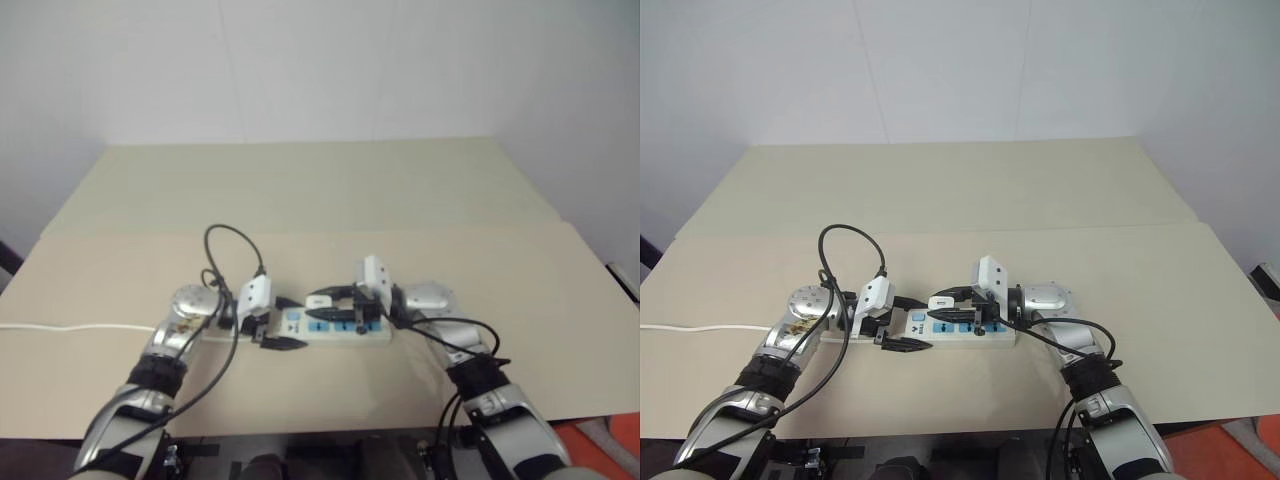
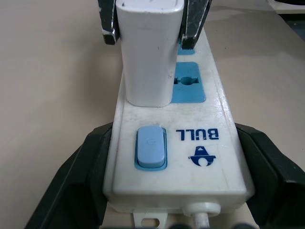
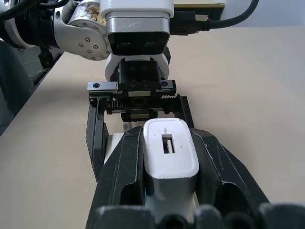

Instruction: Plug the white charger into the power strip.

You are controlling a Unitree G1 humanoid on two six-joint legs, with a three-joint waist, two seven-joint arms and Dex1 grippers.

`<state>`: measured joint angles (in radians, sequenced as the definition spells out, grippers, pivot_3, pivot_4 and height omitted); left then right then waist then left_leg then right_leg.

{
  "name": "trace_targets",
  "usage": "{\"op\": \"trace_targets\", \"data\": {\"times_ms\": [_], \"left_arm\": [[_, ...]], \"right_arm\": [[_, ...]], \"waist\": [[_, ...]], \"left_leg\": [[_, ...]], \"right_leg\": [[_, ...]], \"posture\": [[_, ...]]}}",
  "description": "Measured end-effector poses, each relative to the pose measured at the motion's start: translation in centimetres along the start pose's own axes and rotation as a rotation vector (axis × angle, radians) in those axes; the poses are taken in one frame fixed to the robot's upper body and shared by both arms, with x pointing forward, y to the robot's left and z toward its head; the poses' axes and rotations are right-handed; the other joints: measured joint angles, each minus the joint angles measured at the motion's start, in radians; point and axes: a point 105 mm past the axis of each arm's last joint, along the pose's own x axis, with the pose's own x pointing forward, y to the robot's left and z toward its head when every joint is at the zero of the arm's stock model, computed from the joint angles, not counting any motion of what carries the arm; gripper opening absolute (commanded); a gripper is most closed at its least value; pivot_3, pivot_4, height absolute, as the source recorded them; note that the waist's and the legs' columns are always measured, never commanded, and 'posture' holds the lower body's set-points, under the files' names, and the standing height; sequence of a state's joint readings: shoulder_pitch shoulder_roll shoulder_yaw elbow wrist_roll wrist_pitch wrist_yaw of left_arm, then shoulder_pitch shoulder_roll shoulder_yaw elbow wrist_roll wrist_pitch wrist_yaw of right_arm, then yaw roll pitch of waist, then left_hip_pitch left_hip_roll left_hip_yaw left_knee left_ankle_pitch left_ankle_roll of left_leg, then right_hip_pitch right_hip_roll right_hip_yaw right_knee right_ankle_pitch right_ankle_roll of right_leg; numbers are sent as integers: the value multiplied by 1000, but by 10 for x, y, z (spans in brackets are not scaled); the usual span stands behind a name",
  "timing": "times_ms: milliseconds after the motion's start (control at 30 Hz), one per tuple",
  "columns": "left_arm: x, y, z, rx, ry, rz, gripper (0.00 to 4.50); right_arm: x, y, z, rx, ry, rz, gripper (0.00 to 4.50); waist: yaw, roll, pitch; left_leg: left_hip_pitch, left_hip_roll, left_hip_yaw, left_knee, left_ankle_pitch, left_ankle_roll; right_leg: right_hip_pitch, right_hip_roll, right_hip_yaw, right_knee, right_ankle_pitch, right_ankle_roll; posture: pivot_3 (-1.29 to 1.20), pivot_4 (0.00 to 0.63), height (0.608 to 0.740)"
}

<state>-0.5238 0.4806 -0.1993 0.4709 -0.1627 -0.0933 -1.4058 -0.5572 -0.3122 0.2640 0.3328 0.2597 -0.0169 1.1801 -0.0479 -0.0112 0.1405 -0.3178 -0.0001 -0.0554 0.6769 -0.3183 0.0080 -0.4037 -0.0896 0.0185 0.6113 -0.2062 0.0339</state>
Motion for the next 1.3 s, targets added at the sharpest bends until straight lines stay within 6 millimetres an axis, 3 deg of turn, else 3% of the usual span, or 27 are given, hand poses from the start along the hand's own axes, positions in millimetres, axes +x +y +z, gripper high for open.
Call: {"op": "trace_targets", "data": {"times_ms": [67,267,533,700,867,933,1000,1300], "left_arm": [[0,0,0,0,-1,-1,3293],[-1,0,0,-2,-3,2,3293],[0,1,0,0,-8,4,3293],[-1,5,0,-7,-12,11,3293],[1,7,0,-11,-22,13,3293],[1,8,1,-9,-23,15,4040],[1,10,-5,-31,-7,26,4485],[-5,12,3,3,-5,7,4485]], "right_arm": [[-5,0,-11,35,40,-13,2409],[-8,-2,-12,39,40,-25,4477],[-20,-3,-10,27,84,-18,4477],[-57,-4,3,0,132,-33,4477],[-108,-9,12,-20,215,-94,4477],[-124,-11,14,-26,252,-118,4500],[-136,-13,18,-40,274,-137,4500],[-136,-15,20,-43,253,-152,4500]], "waist": [[2,0,0],[1,-1,0],[3,-1,0],[8,-1,1],[15,-2,1],[15,-2,1],[12,-2,2],[14,-4,6]], "left_leg": [[0,0,0,0,0,0],[0,0,0,0,0,0],[-1,0,0,0,0,0],[-3,0,0,0,0,0],[-3,-1,0,0,0,0],[-3,-1,0,0,0,0],[-3,-1,0,0,0,1],[-5,-1,0,0,0,1]], "right_leg": [[0,0,0,0,0,0],[0,0,0,0,0,0],[-1,0,0,-1,0,0],[-1,-1,-1,-1,0,0],[0,-1,-1,-2,-1,1],[0,-1,-1,-2,-1,1],[0,-1,-1,-2,-1,1],[-2,-2,-1,-3,-1,1]], "posture": [[0,150,740],[0,150,740],[0,150,740],[0,150,740],[0,150,740],[0,150,740],[0,150,740],[0,150,740]]}}
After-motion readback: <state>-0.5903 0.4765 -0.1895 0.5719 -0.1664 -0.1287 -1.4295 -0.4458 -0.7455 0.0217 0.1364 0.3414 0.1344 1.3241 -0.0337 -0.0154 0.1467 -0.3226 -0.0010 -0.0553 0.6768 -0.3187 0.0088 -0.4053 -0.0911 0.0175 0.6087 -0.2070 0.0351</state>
